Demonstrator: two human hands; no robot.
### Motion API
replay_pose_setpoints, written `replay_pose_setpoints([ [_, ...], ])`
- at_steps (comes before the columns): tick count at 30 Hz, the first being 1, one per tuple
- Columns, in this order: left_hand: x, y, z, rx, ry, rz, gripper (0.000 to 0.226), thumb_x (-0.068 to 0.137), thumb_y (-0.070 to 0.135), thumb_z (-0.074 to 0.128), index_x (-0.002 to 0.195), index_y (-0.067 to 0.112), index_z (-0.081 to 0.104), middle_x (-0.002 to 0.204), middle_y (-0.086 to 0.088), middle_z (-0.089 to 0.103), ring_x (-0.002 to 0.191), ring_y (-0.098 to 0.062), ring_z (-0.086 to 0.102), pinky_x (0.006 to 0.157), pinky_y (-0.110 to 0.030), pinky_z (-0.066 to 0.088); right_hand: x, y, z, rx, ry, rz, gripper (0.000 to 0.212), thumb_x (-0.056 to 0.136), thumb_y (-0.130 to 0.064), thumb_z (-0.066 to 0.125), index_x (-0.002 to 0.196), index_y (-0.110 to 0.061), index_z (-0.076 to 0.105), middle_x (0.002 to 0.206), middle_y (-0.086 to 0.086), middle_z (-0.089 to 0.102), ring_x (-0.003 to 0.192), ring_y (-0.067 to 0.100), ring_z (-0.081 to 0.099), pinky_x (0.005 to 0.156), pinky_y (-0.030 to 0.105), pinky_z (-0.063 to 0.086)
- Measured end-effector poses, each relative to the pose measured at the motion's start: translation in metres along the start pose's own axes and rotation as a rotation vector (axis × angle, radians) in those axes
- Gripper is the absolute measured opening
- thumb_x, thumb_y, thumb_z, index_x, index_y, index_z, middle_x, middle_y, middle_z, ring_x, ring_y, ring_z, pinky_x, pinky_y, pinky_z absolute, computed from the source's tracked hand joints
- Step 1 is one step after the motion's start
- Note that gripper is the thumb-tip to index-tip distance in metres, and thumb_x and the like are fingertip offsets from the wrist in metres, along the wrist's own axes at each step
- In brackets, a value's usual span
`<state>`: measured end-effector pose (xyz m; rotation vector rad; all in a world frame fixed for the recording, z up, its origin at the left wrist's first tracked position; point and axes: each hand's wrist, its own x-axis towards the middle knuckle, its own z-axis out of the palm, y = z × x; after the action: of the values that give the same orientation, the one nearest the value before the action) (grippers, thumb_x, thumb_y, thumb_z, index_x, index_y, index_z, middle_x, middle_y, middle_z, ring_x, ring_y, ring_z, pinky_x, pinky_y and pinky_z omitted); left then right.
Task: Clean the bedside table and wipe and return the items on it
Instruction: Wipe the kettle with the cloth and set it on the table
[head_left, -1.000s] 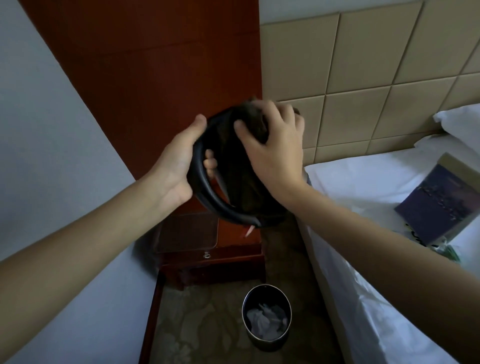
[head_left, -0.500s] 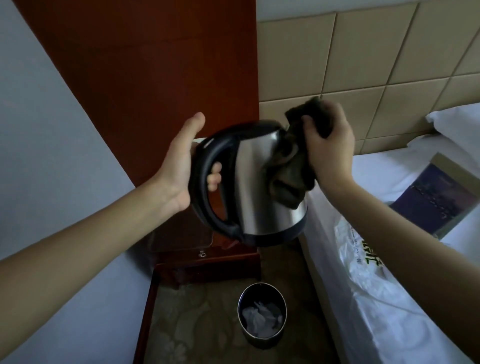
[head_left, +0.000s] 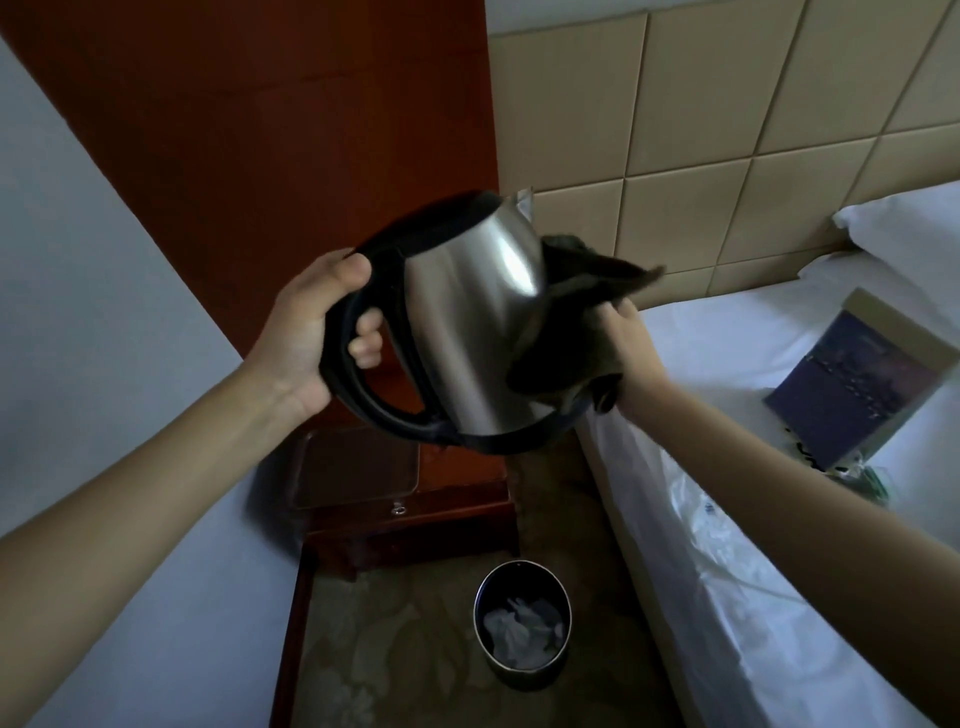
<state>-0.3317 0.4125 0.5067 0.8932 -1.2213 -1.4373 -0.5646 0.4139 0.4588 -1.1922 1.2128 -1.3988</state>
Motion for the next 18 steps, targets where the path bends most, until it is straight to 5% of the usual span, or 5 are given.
replay_pose_setpoints([
  [4,0.002,0.002,-0.005,0.067,0.050,0.034,0.009,0.085,0.028,0.048,0.083,0.019,0.049,0.042,0.005,0.046,0.032,-0.006,0.037,0.034,-0.015,0.030,-0.028,0.041,0.005,0.025,0.051,0.124,0.014,0.097,-0.006,0.036,0.095,-0.010,0.049,0.080,-0.003,0.051,0.067,-0.005,0.057,0.063,0.021,0.044],
  [7,0.002,-0.001,-0.008,0.060,0.080,-0.001,0.011,0.088,0.028,0.046,0.085,0.019,0.051,0.042,0.005,0.045,0.031,-0.006,0.036,0.035,-0.015,0.030,-0.039,0.043,0.013,0.275,-0.013,0.196,0.011,0.095,-0.017,0.042,0.096,-0.016,0.053,0.089,0.001,0.057,0.079,0.007,0.059,0.063,0.016,0.050],
  [10,0.002,0.000,-0.017,-0.035,0.080,-0.033,0.022,0.073,0.040,0.061,0.080,0.019,0.061,0.041,0.005,0.044,0.032,-0.006,0.036,0.036,-0.015,0.032,-0.024,0.032,0.012,0.294,-0.070,0.118,0.068,0.070,-0.043,0.071,0.127,-0.015,0.047,0.114,0.007,0.060,0.103,0.018,0.061,0.082,0.028,0.053],
  [13,0.004,0.006,-0.030,-0.043,-0.032,-0.034,0.050,0.048,0.052,0.081,0.083,0.021,0.064,0.046,0.005,0.048,0.037,-0.006,0.041,0.041,-0.017,0.039,-0.010,0.022,0.009,0.197,-0.136,0.012,0.099,0.050,-0.057,0.083,0.133,-0.018,0.044,0.127,0.005,0.058,0.116,0.018,0.057,0.097,0.039,0.047],
  [18,0.006,0.019,-0.057,0.269,-0.087,-0.048,0.070,0.038,0.058,0.084,0.090,0.024,0.053,0.072,0.003,0.066,0.065,-0.013,0.066,0.068,-0.031,0.057,-0.006,0.026,0.004,0.073,-0.119,-0.069,0.087,0.056,-0.039,0.085,0.128,-0.010,0.047,0.120,0.005,0.062,0.111,0.015,0.060,0.097,0.041,0.048],
])
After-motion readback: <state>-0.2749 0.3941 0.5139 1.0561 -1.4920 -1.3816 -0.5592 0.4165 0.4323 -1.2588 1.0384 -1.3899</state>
